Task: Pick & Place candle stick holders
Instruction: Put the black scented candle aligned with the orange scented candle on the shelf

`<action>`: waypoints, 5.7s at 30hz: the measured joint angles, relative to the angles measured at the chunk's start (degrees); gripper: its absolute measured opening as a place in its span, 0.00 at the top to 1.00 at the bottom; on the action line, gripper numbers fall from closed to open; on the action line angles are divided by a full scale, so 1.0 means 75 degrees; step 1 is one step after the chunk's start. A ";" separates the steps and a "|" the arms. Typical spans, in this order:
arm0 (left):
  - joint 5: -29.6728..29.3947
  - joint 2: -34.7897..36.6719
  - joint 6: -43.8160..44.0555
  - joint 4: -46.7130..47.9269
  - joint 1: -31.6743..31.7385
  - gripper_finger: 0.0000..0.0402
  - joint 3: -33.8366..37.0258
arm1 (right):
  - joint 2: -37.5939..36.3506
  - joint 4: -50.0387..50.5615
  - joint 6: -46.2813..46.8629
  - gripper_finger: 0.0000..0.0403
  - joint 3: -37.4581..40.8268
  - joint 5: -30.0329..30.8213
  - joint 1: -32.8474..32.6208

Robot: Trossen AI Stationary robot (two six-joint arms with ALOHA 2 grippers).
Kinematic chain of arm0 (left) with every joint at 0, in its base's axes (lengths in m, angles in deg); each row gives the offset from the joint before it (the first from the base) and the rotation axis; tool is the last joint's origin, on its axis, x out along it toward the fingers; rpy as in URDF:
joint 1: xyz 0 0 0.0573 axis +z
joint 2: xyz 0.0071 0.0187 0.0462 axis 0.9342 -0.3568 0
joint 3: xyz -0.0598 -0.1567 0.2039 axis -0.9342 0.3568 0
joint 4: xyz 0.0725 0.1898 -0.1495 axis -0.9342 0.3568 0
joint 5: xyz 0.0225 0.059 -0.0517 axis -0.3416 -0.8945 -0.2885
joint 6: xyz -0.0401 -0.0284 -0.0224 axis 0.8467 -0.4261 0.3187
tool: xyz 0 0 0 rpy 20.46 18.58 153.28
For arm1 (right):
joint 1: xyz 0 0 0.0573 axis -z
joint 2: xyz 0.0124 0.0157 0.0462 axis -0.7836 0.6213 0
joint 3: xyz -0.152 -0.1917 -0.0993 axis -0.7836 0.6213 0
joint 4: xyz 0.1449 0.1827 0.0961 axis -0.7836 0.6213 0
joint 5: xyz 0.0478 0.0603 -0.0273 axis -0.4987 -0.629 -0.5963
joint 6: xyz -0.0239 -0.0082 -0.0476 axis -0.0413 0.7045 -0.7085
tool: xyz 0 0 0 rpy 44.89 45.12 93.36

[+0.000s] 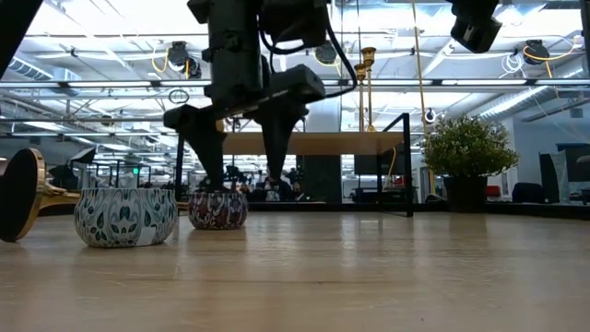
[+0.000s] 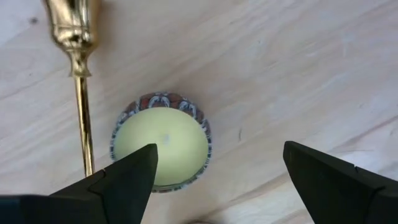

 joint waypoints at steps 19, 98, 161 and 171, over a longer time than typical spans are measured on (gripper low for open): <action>-0.0456 0.0280 -0.0252 0.0758 0.0218 0.13 -0.0006 | 0.0000 0.0006 0.0000 0.36 0.0000 -0.0002 0.0004; 0.0419 0.0280 -0.0067 -0.0410 0.0148 0.05 0.1026 | -0.0017 0.0090 -0.0003 0.36 0.0000 -0.0171 0.0117; 0.0961 -0.0218 -0.0590 -0.0927 0.0314 0.27 0.1029 | -0.0023 0.0114 -0.0015 0.36 0.0003 -0.0174 0.0254; 0.0961 -0.0218 -0.0467 -0.0801 0.0314 0.23 0.1013 | -0.0023 0.0114 -0.0026 0.36 0.0003 -0.0174 0.0255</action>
